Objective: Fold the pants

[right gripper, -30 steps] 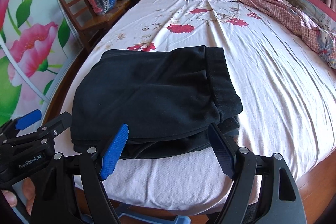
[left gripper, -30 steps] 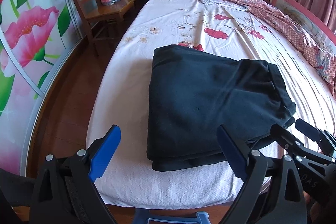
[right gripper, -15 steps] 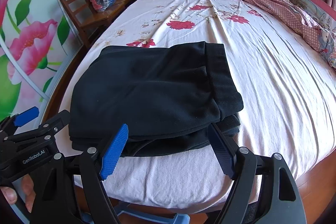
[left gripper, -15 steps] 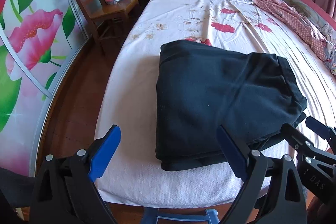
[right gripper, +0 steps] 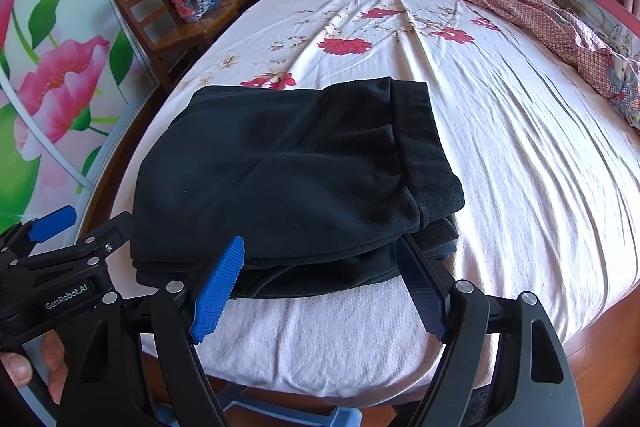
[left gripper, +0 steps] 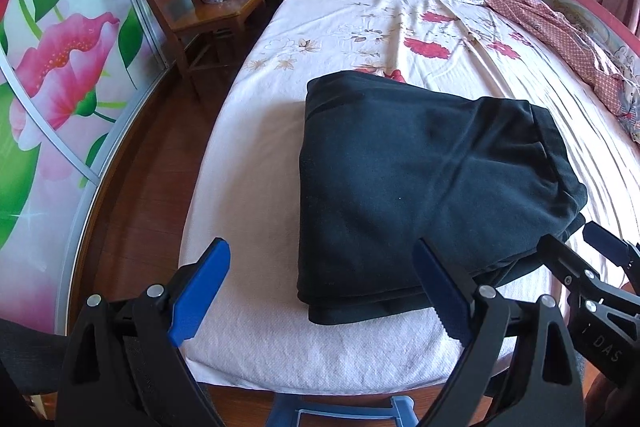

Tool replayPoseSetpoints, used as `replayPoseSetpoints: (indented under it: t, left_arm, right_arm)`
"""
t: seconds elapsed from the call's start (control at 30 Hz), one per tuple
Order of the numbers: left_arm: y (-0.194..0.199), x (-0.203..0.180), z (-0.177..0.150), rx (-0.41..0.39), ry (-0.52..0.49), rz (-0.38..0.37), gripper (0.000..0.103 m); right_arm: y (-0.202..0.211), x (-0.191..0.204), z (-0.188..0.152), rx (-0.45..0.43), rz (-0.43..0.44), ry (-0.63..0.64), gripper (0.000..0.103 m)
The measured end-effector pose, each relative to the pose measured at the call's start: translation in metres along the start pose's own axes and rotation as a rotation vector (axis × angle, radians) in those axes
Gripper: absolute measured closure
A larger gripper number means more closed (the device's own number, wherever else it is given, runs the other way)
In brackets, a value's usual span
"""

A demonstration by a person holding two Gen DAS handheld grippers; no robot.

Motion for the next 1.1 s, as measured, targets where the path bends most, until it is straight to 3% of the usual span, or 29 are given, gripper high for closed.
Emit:
replayPoseSetpoints:
  t: [0.5, 0.63, 0.8, 1.1]
  left_arm:
    - [0.004, 0.002, 0.001, -0.013, 0.013, -0.012, 0.01]
    - [0.008, 0.005, 0.003, -0.043, 0.025, -0.022, 0.008]
    - [0.013, 0.012, 0.003, -0.071, 0.081, -0.117, 0.002]
    - [0.027, 0.007, 0.009, -0.134, 0.036, -0.109, 0.002]
  right_arm:
    - [0.003, 0.0, 0.002, -0.008, 0.003, 0.002, 0.026]
    - [0.003, 0.0, 0.001, -0.011, 0.003, 0.004, 0.025]
    - [0.005, 0.001, 0.002, -0.021, -0.004, 0.018, 0.026]
    - [0.008, 0.005, 0.002, -0.031, -0.024, 0.048, 0.026]
Point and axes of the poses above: each gripper's, at about its wrist camera, not at the fingertips, and y roughly against the way its jaws point, x to its left, z to its top, the point moved 3 cm from there along -y, roughly the way its jaws point, and after that the axes turned 3 degrees about x, right-handed, at the moved point
